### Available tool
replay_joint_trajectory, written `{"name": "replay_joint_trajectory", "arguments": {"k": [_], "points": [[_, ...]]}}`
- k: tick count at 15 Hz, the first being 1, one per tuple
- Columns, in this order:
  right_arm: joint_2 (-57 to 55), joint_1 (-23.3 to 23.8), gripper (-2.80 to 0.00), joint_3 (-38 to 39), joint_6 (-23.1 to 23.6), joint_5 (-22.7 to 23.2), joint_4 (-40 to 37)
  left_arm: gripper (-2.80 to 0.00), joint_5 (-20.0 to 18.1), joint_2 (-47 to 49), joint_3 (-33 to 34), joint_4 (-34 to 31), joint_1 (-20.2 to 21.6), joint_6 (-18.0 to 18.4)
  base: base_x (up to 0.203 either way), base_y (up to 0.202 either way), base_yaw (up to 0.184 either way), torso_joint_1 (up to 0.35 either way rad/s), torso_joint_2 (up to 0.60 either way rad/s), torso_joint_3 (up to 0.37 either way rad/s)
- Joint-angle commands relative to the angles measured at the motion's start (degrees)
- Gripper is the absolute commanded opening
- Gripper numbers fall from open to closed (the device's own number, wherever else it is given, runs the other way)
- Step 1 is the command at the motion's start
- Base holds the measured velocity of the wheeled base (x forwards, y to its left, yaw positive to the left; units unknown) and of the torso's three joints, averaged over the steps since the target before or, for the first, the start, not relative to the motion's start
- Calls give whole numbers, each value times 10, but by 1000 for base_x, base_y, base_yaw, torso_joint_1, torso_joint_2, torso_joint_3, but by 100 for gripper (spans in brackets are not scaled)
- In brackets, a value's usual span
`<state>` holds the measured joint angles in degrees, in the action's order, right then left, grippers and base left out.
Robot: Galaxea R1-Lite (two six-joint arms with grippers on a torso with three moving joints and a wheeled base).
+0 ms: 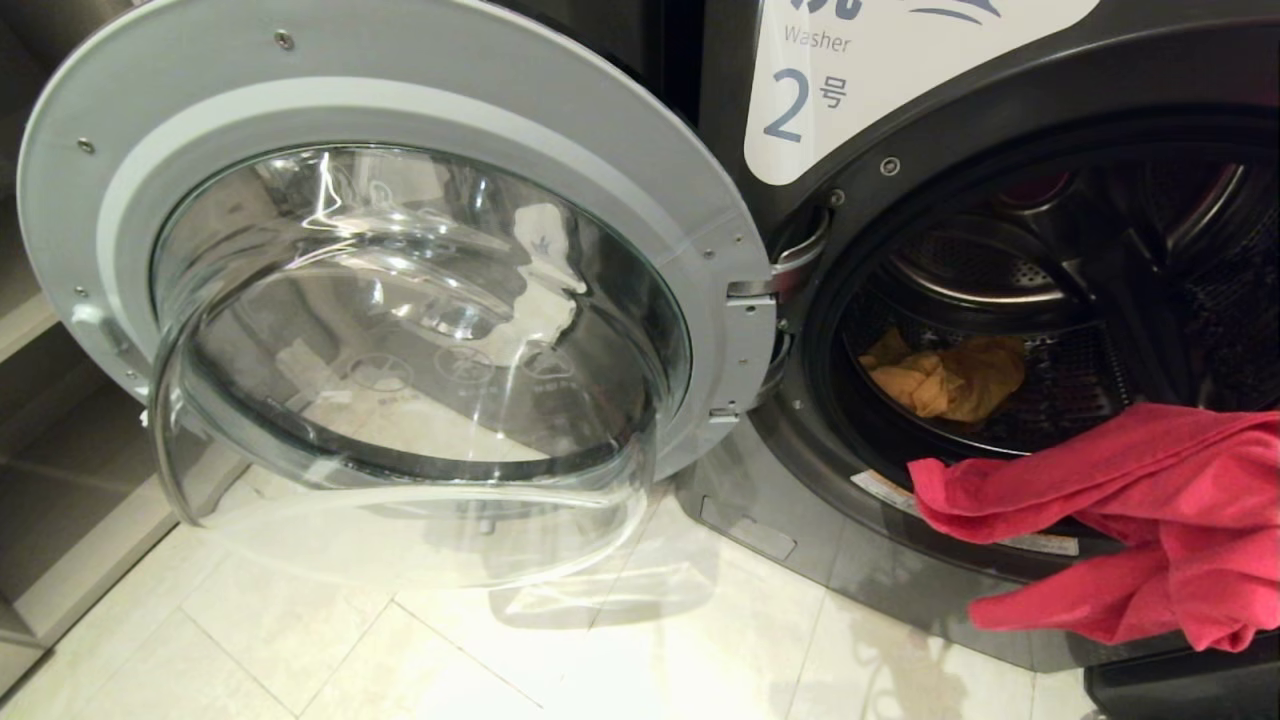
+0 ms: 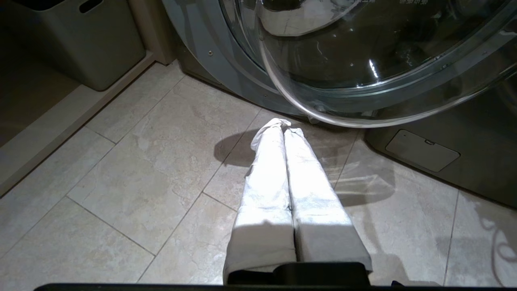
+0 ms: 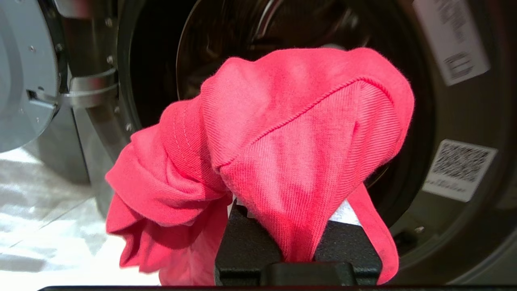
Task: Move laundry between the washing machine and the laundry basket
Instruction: Pick a cloth and place it into the basket
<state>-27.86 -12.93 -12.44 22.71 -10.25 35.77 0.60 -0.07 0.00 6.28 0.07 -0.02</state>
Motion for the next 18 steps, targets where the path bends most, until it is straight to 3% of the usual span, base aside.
{"name": "replay_joint_trajectory", "arguments": {"k": [1,6,18], "points": [[21,-9,-280,14,13,-1,29,-280,0,1,23,0,0,0,0,0,0,0,0,0],[25,-10,-280,43,31,0,72,-280,0,1,23,0,0,-1,-1,0,-21,0,1,0],[19,-13,-280,53,29,-7,77,-280,0,1,23,0,0,0,1,6,-173,2,4,3]]}}
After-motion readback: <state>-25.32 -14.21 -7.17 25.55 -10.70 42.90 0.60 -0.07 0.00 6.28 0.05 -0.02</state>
